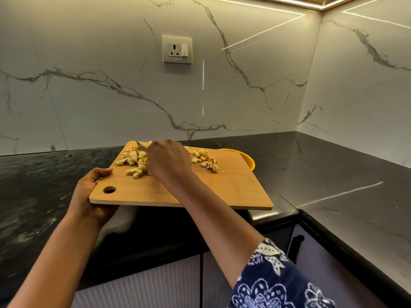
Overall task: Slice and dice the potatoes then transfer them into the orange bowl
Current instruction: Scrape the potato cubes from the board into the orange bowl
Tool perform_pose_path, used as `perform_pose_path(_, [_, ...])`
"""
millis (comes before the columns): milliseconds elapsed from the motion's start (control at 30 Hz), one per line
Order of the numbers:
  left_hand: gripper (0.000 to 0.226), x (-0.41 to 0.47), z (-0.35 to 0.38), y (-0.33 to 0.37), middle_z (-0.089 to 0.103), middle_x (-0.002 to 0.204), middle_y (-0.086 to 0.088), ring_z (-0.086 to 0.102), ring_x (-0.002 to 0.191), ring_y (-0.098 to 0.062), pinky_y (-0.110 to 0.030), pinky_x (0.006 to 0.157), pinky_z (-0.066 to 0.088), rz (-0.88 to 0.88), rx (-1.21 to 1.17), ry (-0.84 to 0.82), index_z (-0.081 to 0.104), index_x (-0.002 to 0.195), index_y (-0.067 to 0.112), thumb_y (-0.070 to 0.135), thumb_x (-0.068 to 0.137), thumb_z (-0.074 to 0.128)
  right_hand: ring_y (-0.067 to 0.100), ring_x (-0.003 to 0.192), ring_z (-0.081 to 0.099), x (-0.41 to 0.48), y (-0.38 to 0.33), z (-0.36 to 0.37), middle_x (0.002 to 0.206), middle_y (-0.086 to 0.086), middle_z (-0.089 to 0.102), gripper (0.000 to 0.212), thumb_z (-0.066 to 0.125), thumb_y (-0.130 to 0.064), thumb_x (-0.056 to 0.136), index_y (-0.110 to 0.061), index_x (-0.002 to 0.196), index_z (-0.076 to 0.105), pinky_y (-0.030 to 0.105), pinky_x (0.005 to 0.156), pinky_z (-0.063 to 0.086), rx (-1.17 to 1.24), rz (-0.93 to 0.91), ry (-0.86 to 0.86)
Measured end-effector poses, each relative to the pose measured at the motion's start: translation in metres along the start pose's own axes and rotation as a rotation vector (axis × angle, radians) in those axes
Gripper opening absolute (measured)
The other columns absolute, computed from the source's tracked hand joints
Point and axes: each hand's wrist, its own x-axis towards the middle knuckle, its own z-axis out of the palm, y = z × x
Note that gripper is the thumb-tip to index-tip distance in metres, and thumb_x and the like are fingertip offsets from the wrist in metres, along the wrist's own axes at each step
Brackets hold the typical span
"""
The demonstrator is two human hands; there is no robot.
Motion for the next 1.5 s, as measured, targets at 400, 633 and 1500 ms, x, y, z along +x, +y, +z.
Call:
perform_pose_path(400, [0.015, -0.003, 0.002, -0.002, 0.053, 0.075, -0.005, 0.060, 0.039, -0.017, -0.022, 0.034, 0.047, -0.006, -0.014, 0.014, 0.049, 0.085, 0.010, 0.021, 0.093, 0.042, 0.020, 0.097, 0.060, -0.026, 0.073, -0.009, 0.110, 0.003, 0.067, 0.029, 0.056, -0.028, 0.093, -0.019, 0.118, 0.066, 0.031, 0.078, 0.049, -0.009, 0.238, -0.070])
perform_pose_path(633, [0.012, 0.009, -0.004, -0.001, 0.052, 0.077, -0.002, 0.054, 0.066, -0.016, -0.021, 0.042, 0.051, -0.015, 0.005, 0.043, 0.049, 0.086, 0.012, 0.021, 0.092, 0.045, 0.012, 0.096, 0.061, -0.037, 0.106, -0.021, 0.115, -0.006, 0.067, 0.033, 0.052, -0.034, 0.096, -0.030, 0.127, 0.061, 0.024, 0.065, 0.041, -0.064, 0.247, -0.103])
perform_pose_path(1500, [0.012, 0.014, -0.025, 0.014, 0.057, 0.090, -0.003, 0.057, 0.079, -0.017, -0.030, 0.069, 0.049, 0.021, 0.016, 0.038, 0.049, 0.097, 0.013, 0.023, 0.093, 0.043, 0.017, 0.088, 0.062, -0.063, 0.107, -0.027, 0.100, 0.001, 0.070, 0.035, 0.046, -0.026, 0.097, -0.031, 0.130, 0.058, 0.024, 0.062, 0.037, -0.198, 0.096, -0.011])
